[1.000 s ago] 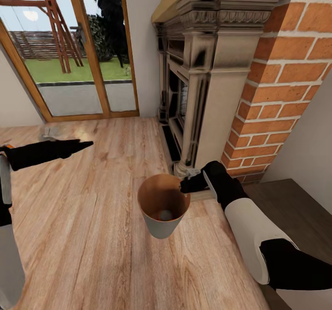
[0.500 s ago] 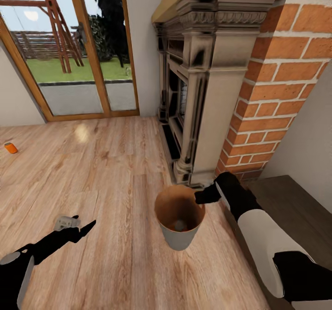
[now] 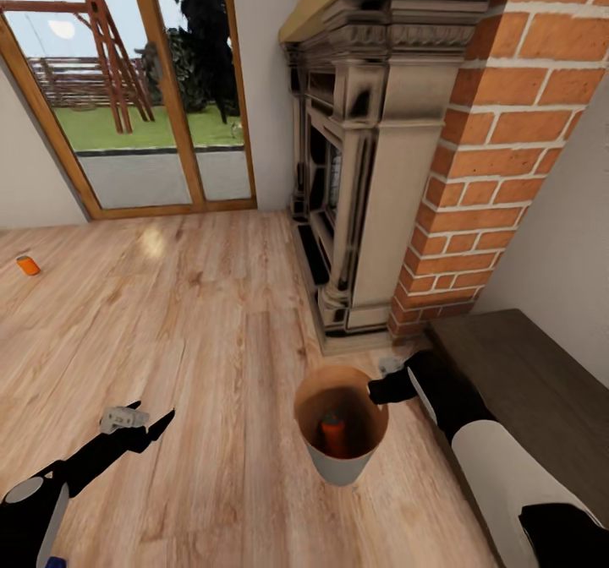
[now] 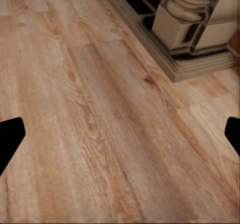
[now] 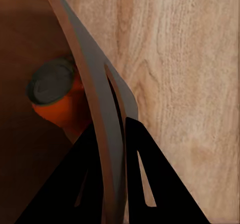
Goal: Put the three can of soda from the living room inside the tash can in the kitchen.
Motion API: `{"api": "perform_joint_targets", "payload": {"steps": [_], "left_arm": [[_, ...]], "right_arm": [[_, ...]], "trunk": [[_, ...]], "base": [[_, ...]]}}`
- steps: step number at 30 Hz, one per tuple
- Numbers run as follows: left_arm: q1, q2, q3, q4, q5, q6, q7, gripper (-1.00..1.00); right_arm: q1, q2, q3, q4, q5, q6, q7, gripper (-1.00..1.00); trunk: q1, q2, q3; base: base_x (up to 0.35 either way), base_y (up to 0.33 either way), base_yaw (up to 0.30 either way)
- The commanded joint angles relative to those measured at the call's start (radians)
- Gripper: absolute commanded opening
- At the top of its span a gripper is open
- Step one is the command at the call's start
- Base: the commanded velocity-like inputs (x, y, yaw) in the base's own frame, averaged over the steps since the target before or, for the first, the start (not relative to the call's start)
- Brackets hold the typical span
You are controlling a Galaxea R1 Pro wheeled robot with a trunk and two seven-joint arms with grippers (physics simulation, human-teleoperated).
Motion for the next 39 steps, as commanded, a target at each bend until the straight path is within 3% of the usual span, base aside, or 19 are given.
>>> {"api": "perform_joint_targets", "payload": {"steps": [1, 15, 39], "left_arm": [[0.000, 0.000, 0.000, 0.008, 0.003, -0.006, -0.001, 1.00], [0.020, 0.000, 0.002, 0.013, 0.012, -0.012, -0.012, 1.00], [0.020, 0.002, 0.004, 0.022, 0.014, 0.002, -0.057, 1.00]], "right_arm": [[0.007, 0.002, 0.000, 0.000, -0.024, -0.002, 0.007, -1.00], [0.022, 0.012, 0.007, 0.000, -0.018, -0.017, 0.003, -1.00], [0.022, 0.033, 0.006, 0.002, -0.016, -0.018, 0.002, -1.00]], "trunk": [[0.000, 0.000, 0.000], [0.000, 0.000, 0.000], [0.000, 0.000, 0.000]], "base": [[-0.314, 0.000, 0.000], [-0.304, 0.026, 0.000], [0.037, 0.281, 0.000]]}}
